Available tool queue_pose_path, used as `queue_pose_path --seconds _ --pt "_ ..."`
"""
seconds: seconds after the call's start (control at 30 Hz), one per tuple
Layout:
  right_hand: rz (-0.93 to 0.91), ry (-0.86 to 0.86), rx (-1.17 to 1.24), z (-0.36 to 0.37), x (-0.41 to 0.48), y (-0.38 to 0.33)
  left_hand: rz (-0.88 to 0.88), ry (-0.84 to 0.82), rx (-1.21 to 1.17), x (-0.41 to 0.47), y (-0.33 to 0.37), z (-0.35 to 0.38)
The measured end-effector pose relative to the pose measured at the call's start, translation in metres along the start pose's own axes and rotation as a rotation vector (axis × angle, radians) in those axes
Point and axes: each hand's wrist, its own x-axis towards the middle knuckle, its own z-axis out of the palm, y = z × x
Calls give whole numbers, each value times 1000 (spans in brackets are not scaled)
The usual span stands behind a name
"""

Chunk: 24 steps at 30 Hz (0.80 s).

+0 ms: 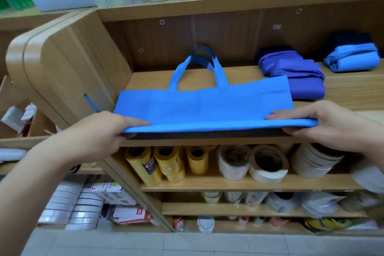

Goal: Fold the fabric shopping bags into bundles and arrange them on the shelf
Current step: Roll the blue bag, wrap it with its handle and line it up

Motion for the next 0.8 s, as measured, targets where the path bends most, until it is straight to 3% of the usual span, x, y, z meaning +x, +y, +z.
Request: queue_pose_path --seconds 0.2,0.23,0.4,0.43,0.5,0.57,0.63,0.8 --pt "168 344 253 0 -9 0 -65 137 -419 -7 -5 -22" --pt "204 411 274 3 -8 -1 -93 179 -400 -5 -3 -24" --pt "300 637 -1 24 2 -12 -296 212 314 14 19 -3" --pt "323 641 -90 29 4 -13 -249 251 353 18 21 5" --pt "377 609 -257 36 7 -13 7 356 387 23 24 17" --pt "417 582 -368 40 8 -15 213 318 156 26 33 24" --pt "445 571 -435 42 8 -17 218 150 -70 28 45 33" --pt "476 496 -437 39 9 -16 172 223 -49 28 48 53"
